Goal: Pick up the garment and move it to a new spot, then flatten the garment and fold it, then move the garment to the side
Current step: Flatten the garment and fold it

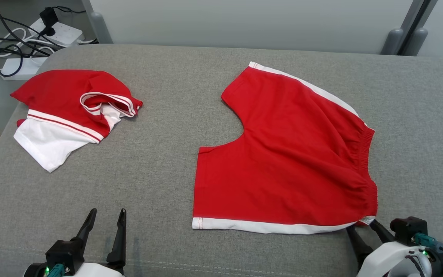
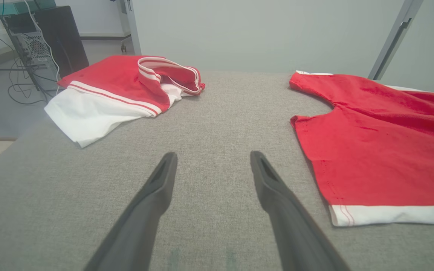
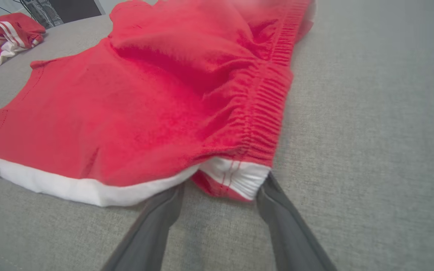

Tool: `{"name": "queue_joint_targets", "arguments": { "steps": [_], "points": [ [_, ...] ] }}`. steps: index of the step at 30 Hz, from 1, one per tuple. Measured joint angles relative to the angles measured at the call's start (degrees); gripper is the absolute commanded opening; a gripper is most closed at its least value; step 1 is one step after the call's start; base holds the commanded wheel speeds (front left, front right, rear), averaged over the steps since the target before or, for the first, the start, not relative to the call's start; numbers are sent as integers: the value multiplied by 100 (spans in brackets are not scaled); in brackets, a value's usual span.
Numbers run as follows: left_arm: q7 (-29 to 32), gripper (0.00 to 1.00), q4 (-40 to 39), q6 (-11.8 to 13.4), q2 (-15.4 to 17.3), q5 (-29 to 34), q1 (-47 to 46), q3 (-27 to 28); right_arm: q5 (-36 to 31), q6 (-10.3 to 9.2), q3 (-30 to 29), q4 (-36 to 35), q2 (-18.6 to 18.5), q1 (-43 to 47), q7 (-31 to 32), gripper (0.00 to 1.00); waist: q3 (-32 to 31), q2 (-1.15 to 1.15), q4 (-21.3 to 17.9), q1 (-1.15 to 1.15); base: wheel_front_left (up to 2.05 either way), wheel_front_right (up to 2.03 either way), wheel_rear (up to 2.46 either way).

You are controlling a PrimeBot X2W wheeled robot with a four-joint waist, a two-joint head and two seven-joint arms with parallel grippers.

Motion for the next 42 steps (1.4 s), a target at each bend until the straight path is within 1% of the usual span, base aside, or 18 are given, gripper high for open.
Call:
{"name": "queue_joint_targets", "arguments": {
  "steps": [1,3,4,5,8,12,13,14,18,20,21,22,23,24,26,28,35,42],
  "points": [
    [0,100,2,0,0,0,0,0,14,0,18,-2,-2,-24,0,46,8,0,1,0,0,0,0],
    [0,100,10,0,0,0,-4,-2,37,0,46,-22,-29,-68,0,26,17,0,-6,1,0,0,0],
    [0,100,23,0,2,3,-6,-18,46,0,75,-42,-60,-71,0,6,20,0,-16,0,0,0,0],
    [0,100,122,-2,0,21,-7,-142,70,0,183,-105,-148,-70,0,0,24,0,-64,0,0,0,0],
    [0,100,302,-48,3,-38,-10,-323,80,0,291,-182,-203,-69,0,0,18,0,-140,0,0,0,0],
    [0,100,821,-52,5,-350,-76,-789,129,0,461,-196,-349,-68,0,0,16,0,-250,0,0,0,0],
    [1,100,1127,-52,18,-563,-213,-1184,130,0,560,-199,-401,-69,0,0,20,0,-311,0,0,0,0],
    [1,100,1261,-52,24,-687,-293,-1382,145,0,598,-203,-419,-69,0,0,24,0,-343,0,0,0,0],
    [1,100,1589,-70,143,-1168,-621,-2041,268,0,759,-202,-508,-83,0,0,60,0,-469,0,0,0,0],
    [1,100,1699,-70,240,-1403,-758,-2249,293,0,837,-198,-527,-126,0,0,91,0,-525,0,0,0,0],
    [1,100,1828,-70,350,-1782,-903,-2633,327,0,912,-199,-547,-241,0,0,144,0,-596,0,0,0,0],
    [1,100,1841,-70,377,-1909,-938,-2763,333,0,921,-198,-555,-271,0,0,162,0,-615,0,0,0,0],
    [1,100,1858,-70,433,-2182,-1002,-3093,334,0,929,-201,-571,-310,0,0,195,0,-646,0,0,0,0],
    [1,100,1853,-70,450,-2318,-1031,-3230,337,0,932,-201,-575,-313,0,0,210,0,-659,0,0,0,0],
    [1,100,1849,-71,504,-2524,-1070,-3375,359,0,939,-202,-577,-314,0,0,232,0,-679,0,0,0,0],
    [1,100,1849,-70,635,-2736,-1144,-3511,366,0,956,-202,-576,-335,0,0,262,0,-707,0,0,0,0],
    [1,100,1736,-70,759,-3298,-1200,-4077,366,0,965,-209,-581,-423,0,0,316,0,-748,0,0,0,0],
    [1,100,1675,-70,851,-3553,-1313,-4290,365,0,965,-214,-577,-425,0,0,352,0,-759,0,0,0,0]
  ]
}}
